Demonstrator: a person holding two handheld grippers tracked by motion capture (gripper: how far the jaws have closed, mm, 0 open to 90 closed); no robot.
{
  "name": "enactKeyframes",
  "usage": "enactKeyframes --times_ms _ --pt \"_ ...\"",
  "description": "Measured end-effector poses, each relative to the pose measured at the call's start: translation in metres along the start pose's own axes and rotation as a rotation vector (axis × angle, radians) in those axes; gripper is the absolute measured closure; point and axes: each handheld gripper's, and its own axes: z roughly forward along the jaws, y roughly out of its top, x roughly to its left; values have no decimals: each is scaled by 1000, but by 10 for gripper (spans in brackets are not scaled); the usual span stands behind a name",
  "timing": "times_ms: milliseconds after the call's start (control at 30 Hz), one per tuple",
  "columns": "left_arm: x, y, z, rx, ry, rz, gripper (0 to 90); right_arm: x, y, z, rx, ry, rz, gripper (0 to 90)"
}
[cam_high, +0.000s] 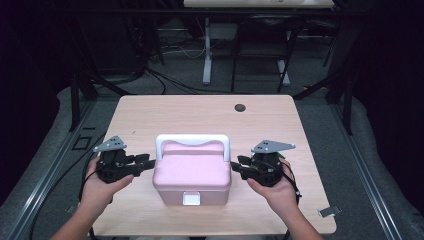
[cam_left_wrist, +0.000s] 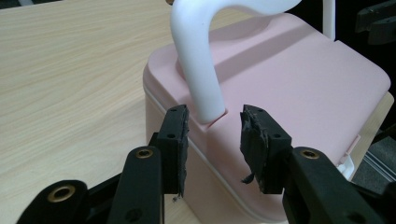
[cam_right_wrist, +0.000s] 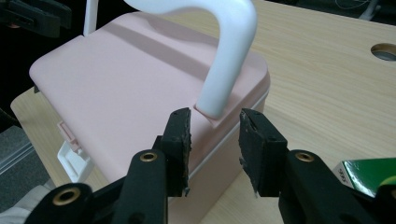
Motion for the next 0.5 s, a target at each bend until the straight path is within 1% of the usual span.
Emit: enactKeyframes --times_ms 100,133,167,200,267,367,400,433,467,500 --pt "-1 2 7 10 0 0 602 -1 4 6 9 11 7 628" --pt "0 3 9 14 -4 5 599 -1 4 8 12 6 6 624" --pt "0 3 11 12 -6 0 597 -2 5 10 10 12 5 621" --pt "0 4 12 12 -8 -3 592 -2 6 12 8 23 6 614" --pt "1 6 16 16 -10 -6 585 -2 7 17 18 48 4 608" --pt "2 8 20 15 -13 -12 579 -1 7 23 27 46 0 590" --pt "2 9 21 14 -12 -12 579 -1 8 25 18 38 3 583" --pt "2 10 21 17 -9 -8 578 -2 9 25 21 31 2 583" --pt "2 10 22 16 -8 -11 578 -4 9 26 22 30 8 584" --pt "3 11 22 19 -10 -7 579 -5 10 27 20 39 15 584"
